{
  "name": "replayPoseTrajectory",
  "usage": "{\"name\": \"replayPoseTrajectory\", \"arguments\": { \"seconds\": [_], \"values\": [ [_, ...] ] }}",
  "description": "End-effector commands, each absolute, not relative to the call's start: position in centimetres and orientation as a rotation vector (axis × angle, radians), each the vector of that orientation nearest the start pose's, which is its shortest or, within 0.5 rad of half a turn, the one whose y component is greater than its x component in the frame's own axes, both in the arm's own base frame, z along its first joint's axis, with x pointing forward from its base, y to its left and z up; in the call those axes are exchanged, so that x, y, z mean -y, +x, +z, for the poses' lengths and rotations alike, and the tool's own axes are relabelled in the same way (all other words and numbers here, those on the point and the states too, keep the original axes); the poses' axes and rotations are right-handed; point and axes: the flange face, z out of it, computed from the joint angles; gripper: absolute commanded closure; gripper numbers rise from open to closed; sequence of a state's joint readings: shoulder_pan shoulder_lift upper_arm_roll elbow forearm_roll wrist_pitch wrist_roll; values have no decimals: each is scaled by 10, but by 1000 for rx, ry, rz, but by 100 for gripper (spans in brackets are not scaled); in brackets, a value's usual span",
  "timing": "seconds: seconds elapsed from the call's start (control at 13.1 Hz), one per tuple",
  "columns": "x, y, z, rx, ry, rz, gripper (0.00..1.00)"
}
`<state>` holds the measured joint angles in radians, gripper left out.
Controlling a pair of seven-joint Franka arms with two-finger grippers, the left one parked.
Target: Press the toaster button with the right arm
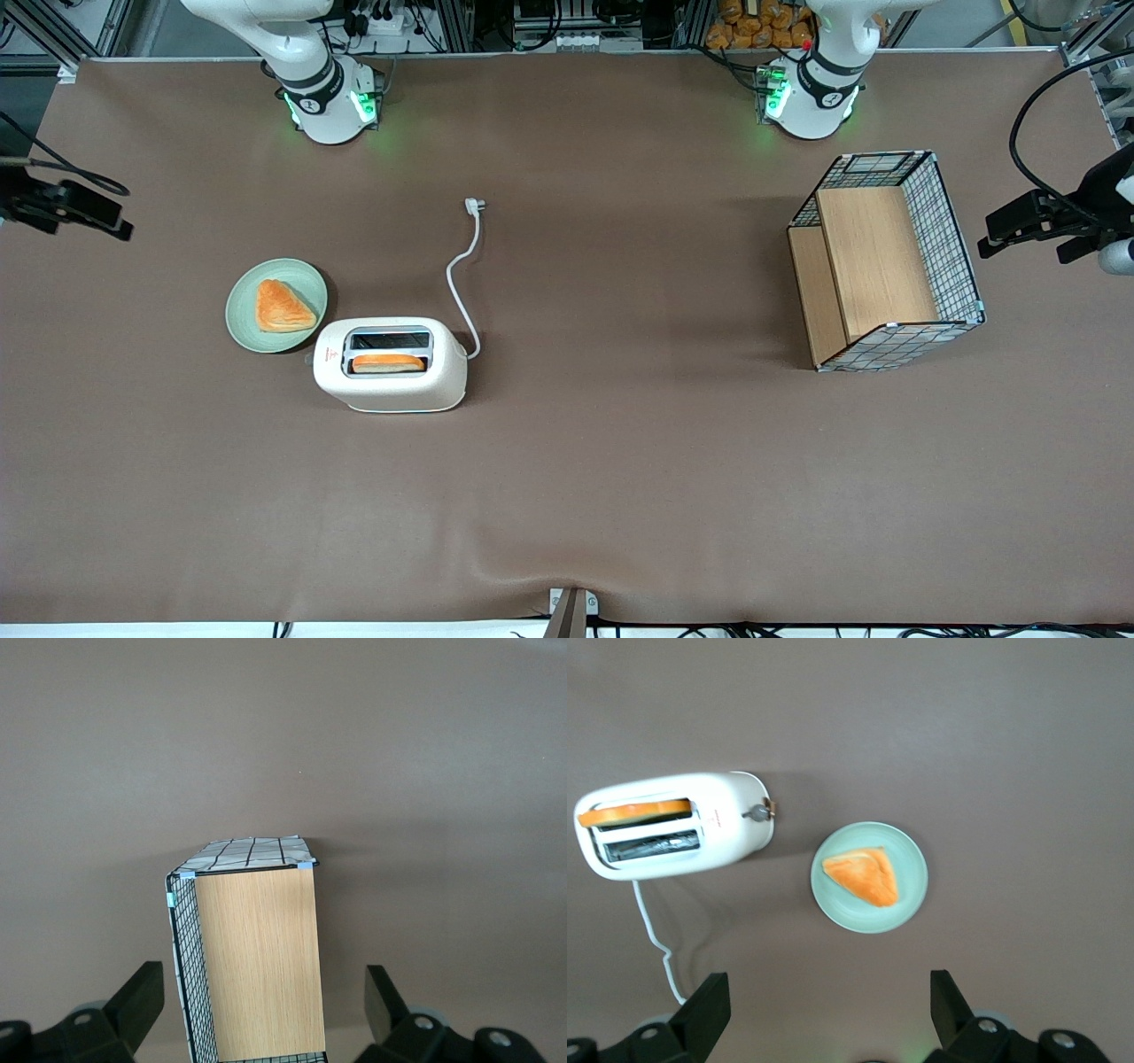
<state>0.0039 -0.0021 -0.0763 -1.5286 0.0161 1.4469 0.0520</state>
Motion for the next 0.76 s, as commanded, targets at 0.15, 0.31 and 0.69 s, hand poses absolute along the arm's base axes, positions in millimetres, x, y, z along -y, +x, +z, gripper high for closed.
{"name": "replayPoseTrajectory", "arguments": {
  "seconds": [0.15, 0.31, 0.69],
  "values": [
    [40, 533, 647, -203, -3139, 193, 0],
    [34, 531, 646, -184, -3141, 217, 0],
    [28, 530, 643, -123, -3140, 222, 0]
  ]
}}
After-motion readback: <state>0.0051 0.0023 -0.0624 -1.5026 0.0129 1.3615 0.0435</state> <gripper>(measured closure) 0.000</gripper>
